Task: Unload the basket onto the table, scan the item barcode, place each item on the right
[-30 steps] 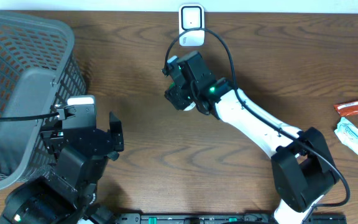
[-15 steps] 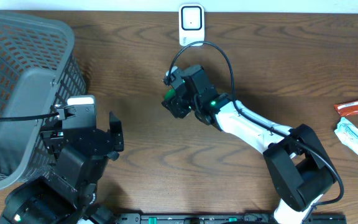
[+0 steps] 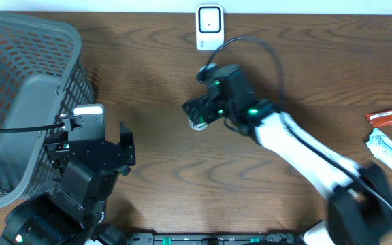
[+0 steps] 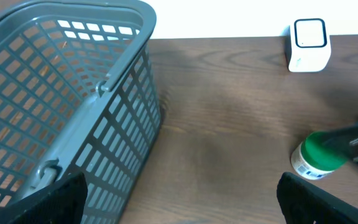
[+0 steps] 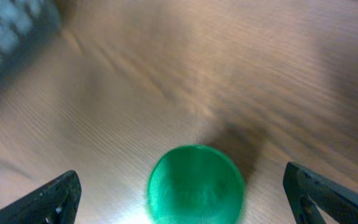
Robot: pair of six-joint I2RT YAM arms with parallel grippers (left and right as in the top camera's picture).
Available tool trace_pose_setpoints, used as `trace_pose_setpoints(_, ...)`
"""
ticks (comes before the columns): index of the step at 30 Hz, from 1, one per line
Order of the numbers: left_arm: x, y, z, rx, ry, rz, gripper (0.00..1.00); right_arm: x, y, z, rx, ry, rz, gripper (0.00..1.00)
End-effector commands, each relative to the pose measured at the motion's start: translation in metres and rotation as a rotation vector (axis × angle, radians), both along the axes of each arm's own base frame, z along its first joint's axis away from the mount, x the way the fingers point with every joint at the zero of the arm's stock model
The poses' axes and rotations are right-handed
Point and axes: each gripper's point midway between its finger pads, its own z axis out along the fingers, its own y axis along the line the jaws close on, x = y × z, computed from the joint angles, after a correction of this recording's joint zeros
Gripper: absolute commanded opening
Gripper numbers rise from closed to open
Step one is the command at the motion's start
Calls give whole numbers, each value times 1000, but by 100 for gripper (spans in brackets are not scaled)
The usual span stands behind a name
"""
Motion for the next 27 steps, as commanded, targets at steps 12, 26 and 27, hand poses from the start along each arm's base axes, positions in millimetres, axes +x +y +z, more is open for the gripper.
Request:
trace_pose_setpoints(12,-1,3,3,-1,-10,15,98,-59,-60,185,405,-84,-282,99)
trace_pose_setpoints(26,-1,3,3,-1,-10,15,98,-42,-41,67,279,458,-660,99)
trace_pose_setpoints(27,-1,3,3,-1,-10,14,98,-42,-38,62,247,498,-681,99)
